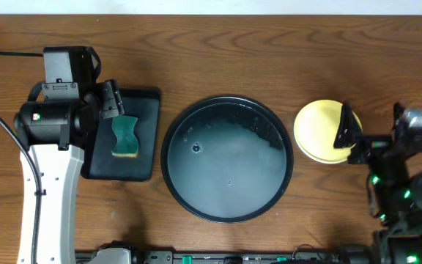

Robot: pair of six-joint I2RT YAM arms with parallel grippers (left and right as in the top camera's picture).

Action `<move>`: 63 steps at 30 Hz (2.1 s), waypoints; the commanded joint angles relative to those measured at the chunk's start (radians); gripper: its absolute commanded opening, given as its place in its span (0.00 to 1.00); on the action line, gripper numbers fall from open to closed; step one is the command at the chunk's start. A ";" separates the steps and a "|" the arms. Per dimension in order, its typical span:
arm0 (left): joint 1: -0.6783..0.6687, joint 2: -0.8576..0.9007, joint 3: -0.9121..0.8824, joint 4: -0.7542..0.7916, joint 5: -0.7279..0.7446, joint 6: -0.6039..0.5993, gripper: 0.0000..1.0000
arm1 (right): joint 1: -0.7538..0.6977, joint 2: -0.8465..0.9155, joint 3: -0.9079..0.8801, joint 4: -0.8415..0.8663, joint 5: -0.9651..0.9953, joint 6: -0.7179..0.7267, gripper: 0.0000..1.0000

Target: Clean dirty plates on tray and stack at the side

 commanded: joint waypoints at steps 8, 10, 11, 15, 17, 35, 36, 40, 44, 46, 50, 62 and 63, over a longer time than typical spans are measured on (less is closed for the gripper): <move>0.000 -0.010 0.004 -0.003 0.006 0.002 0.74 | -0.005 -0.375 -0.474 0.207 0.022 0.031 0.99; 0.000 -0.010 0.004 -0.003 0.006 0.002 0.74 | -0.005 -0.428 -0.519 0.208 0.022 0.042 0.99; 0.000 -0.010 0.004 -0.003 0.006 0.002 0.74 | -0.005 -0.448 -0.538 0.207 0.022 0.043 0.99; 0.000 -0.010 0.004 -0.003 0.006 0.002 0.74 | -0.003 -0.494 -0.588 0.208 0.022 0.047 0.99; 0.000 -0.010 0.004 -0.003 0.006 0.002 0.74 | -0.003 -0.515 -0.612 0.207 0.022 0.047 0.99; 0.000 -0.010 0.004 -0.003 0.006 0.002 0.74 | -0.003 -0.524 -0.662 0.101 -0.004 0.058 0.99; 0.000 -0.010 0.004 -0.003 0.006 0.002 0.74 | -0.003 -0.524 -0.662 0.101 -0.004 0.058 0.99; 0.000 -0.010 0.004 -0.003 0.006 0.002 0.74 | -0.003 -0.524 -0.662 0.101 -0.004 0.058 0.99; 0.000 -0.010 0.004 -0.003 0.006 0.002 0.74 | -0.003 -0.524 -0.662 0.101 -0.004 0.058 0.99; 0.000 -0.010 0.004 -0.003 0.006 0.002 0.74 | -0.003 -0.524 -0.662 0.101 -0.004 0.058 0.99; 0.000 -0.010 0.004 -0.003 0.006 0.002 0.74 | -0.003 -0.524 -0.662 0.101 -0.004 0.058 0.99; 0.012 -0.300 -0.083 -0.005 -0.006 0.013 0.74 | -0.003 -0.524 -0.662 0.101 -0.004 0.058 0.99; 0.019 -0.341 -0.115 0.023 -0.006 0.013 0.74 | -0.003 -0.524 -0.662 0.101 -0.004 0.058 0.99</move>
